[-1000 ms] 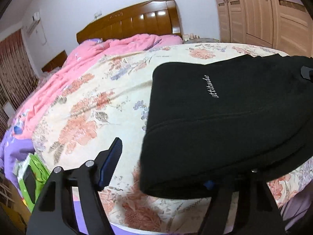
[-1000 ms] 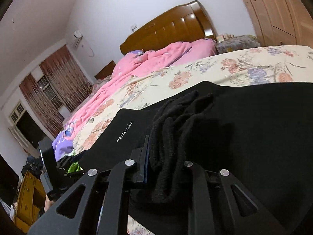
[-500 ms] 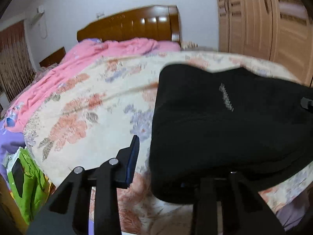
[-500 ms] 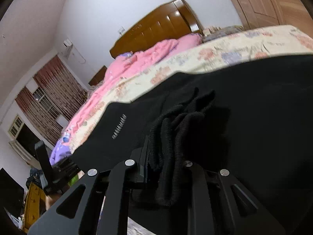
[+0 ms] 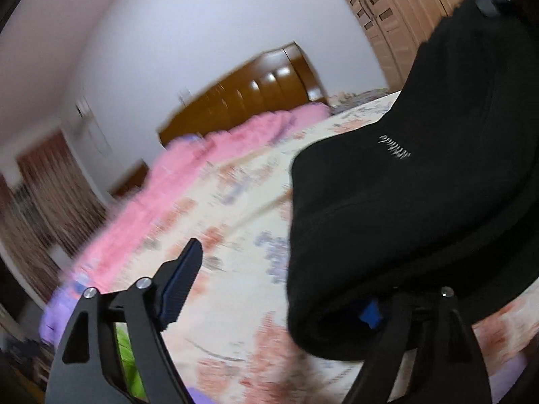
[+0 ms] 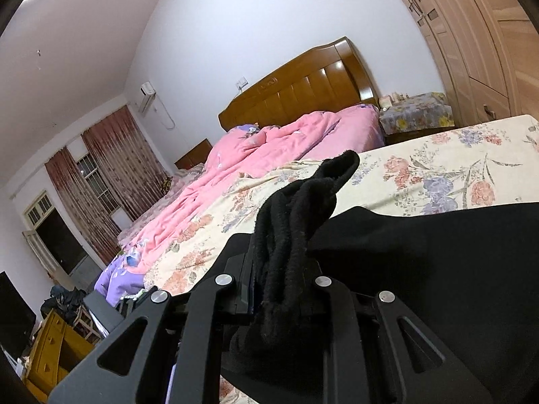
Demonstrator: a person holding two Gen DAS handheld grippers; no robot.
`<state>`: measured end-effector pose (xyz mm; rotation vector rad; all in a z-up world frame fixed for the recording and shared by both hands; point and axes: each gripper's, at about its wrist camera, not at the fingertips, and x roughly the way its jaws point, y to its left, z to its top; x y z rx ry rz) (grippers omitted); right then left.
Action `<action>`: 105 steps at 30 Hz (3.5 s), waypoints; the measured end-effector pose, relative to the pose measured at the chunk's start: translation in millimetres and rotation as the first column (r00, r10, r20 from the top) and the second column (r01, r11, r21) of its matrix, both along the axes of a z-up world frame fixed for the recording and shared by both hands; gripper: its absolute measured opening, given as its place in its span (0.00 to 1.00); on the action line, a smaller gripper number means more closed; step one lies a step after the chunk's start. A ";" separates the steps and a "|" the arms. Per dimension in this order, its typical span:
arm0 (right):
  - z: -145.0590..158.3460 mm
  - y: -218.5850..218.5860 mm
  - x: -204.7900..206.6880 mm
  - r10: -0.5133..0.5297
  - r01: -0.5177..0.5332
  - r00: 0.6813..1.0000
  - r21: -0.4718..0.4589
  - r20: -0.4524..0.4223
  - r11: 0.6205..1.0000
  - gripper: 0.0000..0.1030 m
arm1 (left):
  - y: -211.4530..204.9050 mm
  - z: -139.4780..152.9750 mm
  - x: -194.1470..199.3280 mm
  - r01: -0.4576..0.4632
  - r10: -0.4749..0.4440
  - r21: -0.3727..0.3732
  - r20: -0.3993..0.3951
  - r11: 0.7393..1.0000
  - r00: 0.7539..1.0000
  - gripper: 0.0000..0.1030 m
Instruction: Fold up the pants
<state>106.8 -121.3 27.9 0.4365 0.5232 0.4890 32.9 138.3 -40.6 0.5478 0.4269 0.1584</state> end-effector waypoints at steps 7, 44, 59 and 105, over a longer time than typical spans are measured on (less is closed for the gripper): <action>-7.5 -0.3 5.7 -0.008 0.007 0.999 -0.008 -0.037 1.000 0.17 | -40.7 -24.3 -11.8 0.077 -0.134 0.407 0.115 0.910 0.984 0.74; -44.4 37.3 -20.8 0.008 -0.018 0.999 -0.327 -0.032 0.945 0.66 | 75.0 72.0 -37.0 0.030 -0.066 -0.451 -0.063 0.892 0.996 0.98; -94.1 87.2 0.2 0.071 -0.131 0.989 -0.523 -0.132 0.843 0.57 | -10.6 -11.8 96.3 -0.015 -0.226 -0.488 -0.431 0.873 0.874 0.99; -35.9 -154.9 -110.3 -0.450 0.446 0.892 -0.080 -0.043 0.892 0.31 | -146.7 29.3 57.6 0.257 -0.463 -0.540 -0.287 0.801 0.839 0.97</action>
